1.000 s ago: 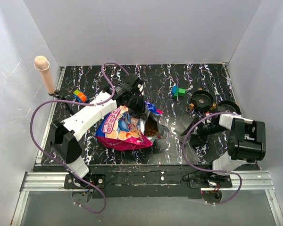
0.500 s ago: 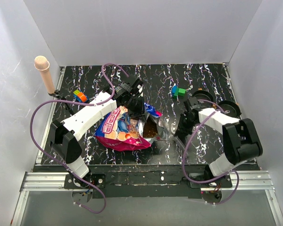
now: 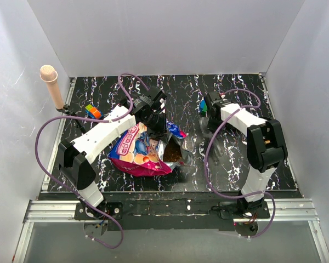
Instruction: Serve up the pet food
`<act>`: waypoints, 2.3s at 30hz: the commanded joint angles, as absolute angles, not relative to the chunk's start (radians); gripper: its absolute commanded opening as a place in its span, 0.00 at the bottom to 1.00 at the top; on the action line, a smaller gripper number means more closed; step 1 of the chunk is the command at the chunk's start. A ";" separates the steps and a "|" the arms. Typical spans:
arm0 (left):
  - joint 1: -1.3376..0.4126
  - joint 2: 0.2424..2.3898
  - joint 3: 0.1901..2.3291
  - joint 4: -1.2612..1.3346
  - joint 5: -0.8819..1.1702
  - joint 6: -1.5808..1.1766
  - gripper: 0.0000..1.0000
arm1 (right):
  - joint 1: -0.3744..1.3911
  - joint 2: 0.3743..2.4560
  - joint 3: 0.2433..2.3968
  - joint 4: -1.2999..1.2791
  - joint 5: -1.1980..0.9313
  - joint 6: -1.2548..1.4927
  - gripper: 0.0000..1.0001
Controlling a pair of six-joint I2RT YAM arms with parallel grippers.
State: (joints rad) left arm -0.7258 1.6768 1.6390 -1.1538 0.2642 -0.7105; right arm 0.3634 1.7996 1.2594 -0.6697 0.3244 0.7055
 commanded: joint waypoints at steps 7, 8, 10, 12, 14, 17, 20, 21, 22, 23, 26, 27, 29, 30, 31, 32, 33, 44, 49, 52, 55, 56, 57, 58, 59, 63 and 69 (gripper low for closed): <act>-0.729 1.651 1.687 -1.266 0.295 -0.729 0.00 | 0.373 1.933 1.401 -0.698 0.424 0.723 0.03; -0.730 1.649 1.686 -1.269 0.296 -0.730 0.00 | 0.374 1.927 1.388 -0.672 0.391 0.718 0.05; -0.730 1.644 1.687 -1.270 0.298 -0.729 0.00 | 0.377 1.910 1.364 -0.640 0.358 0.730 0.12; -0.730 1.637 1.686 -1.273 0.295 -0.729 0.00 | 0.377 1.896 1.347 -0.627 0.347 0.736 0.19; -0.732 1.628 1.681 -1.276 0.296 -0.727 0.00 | 0.377 1.884 1.327 -0.604 0.325 0.726 0.23; -0.735 1.612 1.663 -1.269 0.299 -0.730 0.00 | 0.374 1.864 1.290 -0.580 0.299 0.716 0.32; -0.736 1.605 1.657 -1.270 0.302 -0.732 0.00 | 0.374 1.826 1.261 -0.552 0.267 0.698 0.36; -0.739 1.600 1.655 -1.273 0.301 -0.732 0.00 | 0.373 1.807 1.250 -0.542 0.256 0.693 0.37; -0.738 1.597 1.654 -1.273 0.301 -0.730 0.00 | 0.370 1.786 1.240 -0.535 0.239 0.689 0.39; -0.738 1.592 1.651 -1.272 0.301 -0.730 0.00 | 0.364 1.766 1.235 -0.537 0.223 0.687 0.40; -0.738 1.589 1.641 -1.270 0.310 -0.727 0.00 | 0.347 1.708 1.217 -0.545 0.158 0.670 0.43; -0.739 1.588 1.638 -1.272 0.314 -0.724 0.00 | 0.345 1.680 1.210 -0.552 0.153 0.664 0.46; -0.739 1.582 1.629 -1.273 0.318 -0.721 0.00 | 0.334 1.635 1.200 -0.549 0.114 0.635 0.51; -0.741 1.578 1.628 -1.272 0.321 -0.721 0.00 | 0.330 1.611 1.195 -0.555 0.103 0.627 0.55; -0.739 1.577 1.625 -1.273 0.322 -0.719 0.00 | 0.322 1.589 1.184 -0.552 0.071 0.614 0.59; -0.739 1.574 1.626 -1.275 0.324 -0.718 0.00 | 0.310 1.566 1.166 -0.537 0.013 0.595 0.62; -0.741 1.572 1.628 -1.276 0.325 -0.716 0.00 | 0.293 1.542 1.137 -0.505 -0.059 0.574 0.66; -0.741 1.569 1.623 -1.287 0.356 -0.704 0.00 | 0.095 1.557 0.787 0.084 -0.718 0.462 0.73; -0.741 1.562 1.612 -1.292 0.362 -0.698 0.00 | 0.077 1.647 0.762 0.207 -0.753 0.479 0.72; -0.739 1.563 1.615 -1.299 0.362 -0.692 0.00 | 0.075 1.689 0.724 0.279 -0.765 0.517 0.71; -0.739 1.563 1.615 -1.302 0.360 -0.686 0.00 | 0.078 1.715 0.657 0.400 -0.781 0.586 0.70; -0.741 1.563 1.615 -1.302 0.360 -0.684 0.00 | 0.080 1.715 0.637 0.432 -0.779 0.603 0.70; -0.739 1.566 1.614 -1.301 0.362 -0.683 0.00 | 0.084 1.710 0.608 0.474 -0.772 0.618 0.69; -0.741 1.568 1.614 -1.302 0.364 -0.681 0.00 | 0.092 1.706 0.582 0.504 -0.766 0.630 0.69; -0.741 1.571 1.614 -1.301 0.365 -0.680 0.00 | 0.100 1.707 0.566 0.534 -0.761 0.641 0.69; -0.739 1.586 1.620 -1.302 0.373 -0.677 0.00 | 0.149 1.750 0.531 0.637 -0.695 0.677 0.67; -0.739 1.598 1.637 -1.339 0.357 -0.650 0.00 | 0.279 1.718 0.486 0.668 -0.383 0.700 0.55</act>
State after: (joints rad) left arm -0.7353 1.6398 1.6119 -1.2407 0.3000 -0.6643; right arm 0.1944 1.7267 0.5335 0.6586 -0.6640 0.6964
